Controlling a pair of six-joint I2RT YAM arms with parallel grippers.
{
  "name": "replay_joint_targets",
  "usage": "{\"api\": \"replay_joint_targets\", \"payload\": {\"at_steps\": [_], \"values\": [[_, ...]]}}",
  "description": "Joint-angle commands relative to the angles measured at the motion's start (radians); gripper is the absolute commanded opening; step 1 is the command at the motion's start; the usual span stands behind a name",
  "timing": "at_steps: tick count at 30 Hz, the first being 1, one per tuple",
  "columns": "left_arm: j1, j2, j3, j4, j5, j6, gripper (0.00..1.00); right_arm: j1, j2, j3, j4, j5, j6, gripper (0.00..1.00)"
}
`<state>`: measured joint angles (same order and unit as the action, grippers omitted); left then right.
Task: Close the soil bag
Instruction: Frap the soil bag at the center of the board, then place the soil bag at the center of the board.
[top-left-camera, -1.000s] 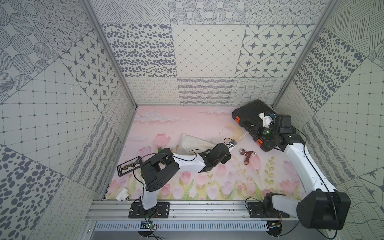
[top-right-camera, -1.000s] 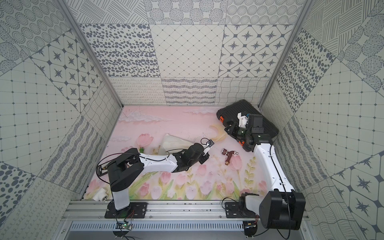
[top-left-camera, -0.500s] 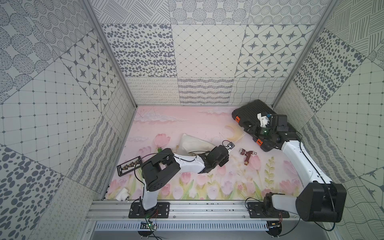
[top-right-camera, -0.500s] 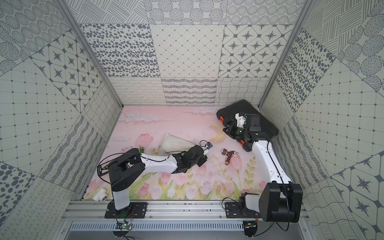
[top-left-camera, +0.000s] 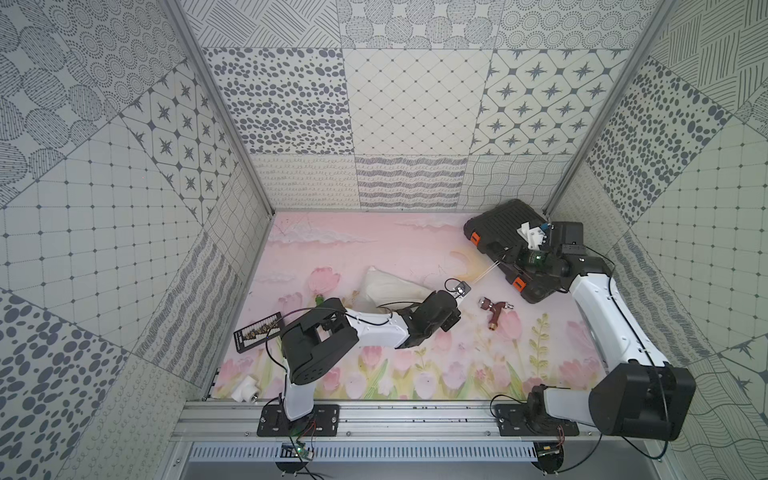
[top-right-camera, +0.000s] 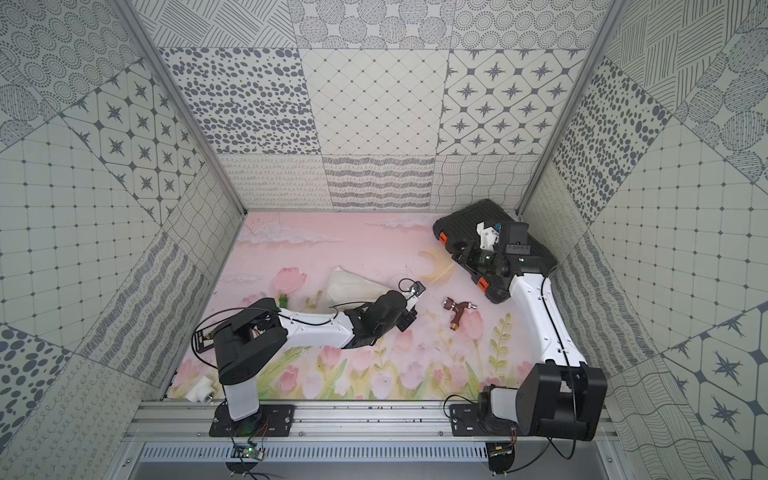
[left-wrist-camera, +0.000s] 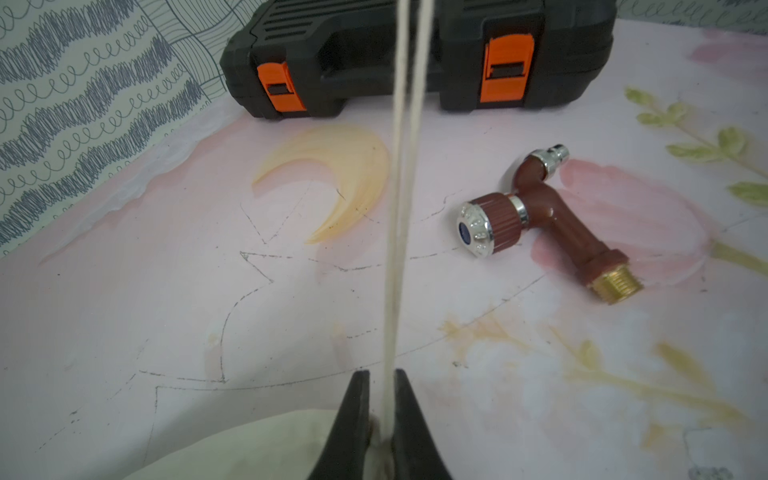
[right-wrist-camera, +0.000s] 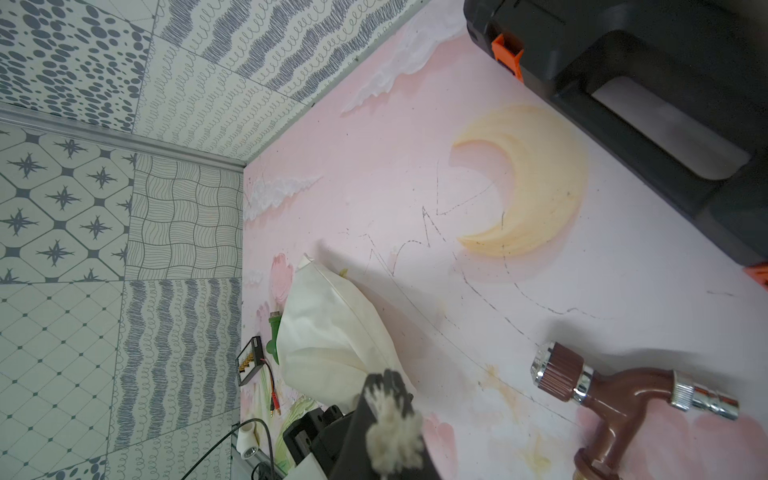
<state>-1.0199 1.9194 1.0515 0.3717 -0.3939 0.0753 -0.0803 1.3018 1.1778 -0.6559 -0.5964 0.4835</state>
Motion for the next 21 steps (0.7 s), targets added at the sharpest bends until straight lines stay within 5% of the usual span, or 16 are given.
{"api": "replay_joint_targets", "payload": {"at_steps": [1, 11, 17, 20, 21], "values": [[-0.003, 0.073, -0.073, -1.121, -0.097, -0.028, 0.09, -0.130, -0.053, 0.170, 0.592, 0.156, -0.004, 0.00], [-0.003, -0.114, -0.114, -0.984, -0.088, 0.029, 0.16, 0.117, -0.105, -0.148, 0.584, 0.158, -0.051, 0.00], [-0.011, -0.050, -0.069, -0.992, -0.063, 0.038, 0.17, 0.239, -0.088, -0.322, 0.578, 0.186, -0.067, 0.00], [-0.029, -0.002, -0.044, -0.992, -0.059, 0.029, 0.18, 0.278, -0.074, -0.385, 0.575, 0.208, -0.070, 0.09], [-0.033, 0.009, -0.039, -0.989, -0.057, 0.026, 0.19, 0.288, -0.072, -0.412, 0.575, 0.212, -0.067, 0.20]]}}
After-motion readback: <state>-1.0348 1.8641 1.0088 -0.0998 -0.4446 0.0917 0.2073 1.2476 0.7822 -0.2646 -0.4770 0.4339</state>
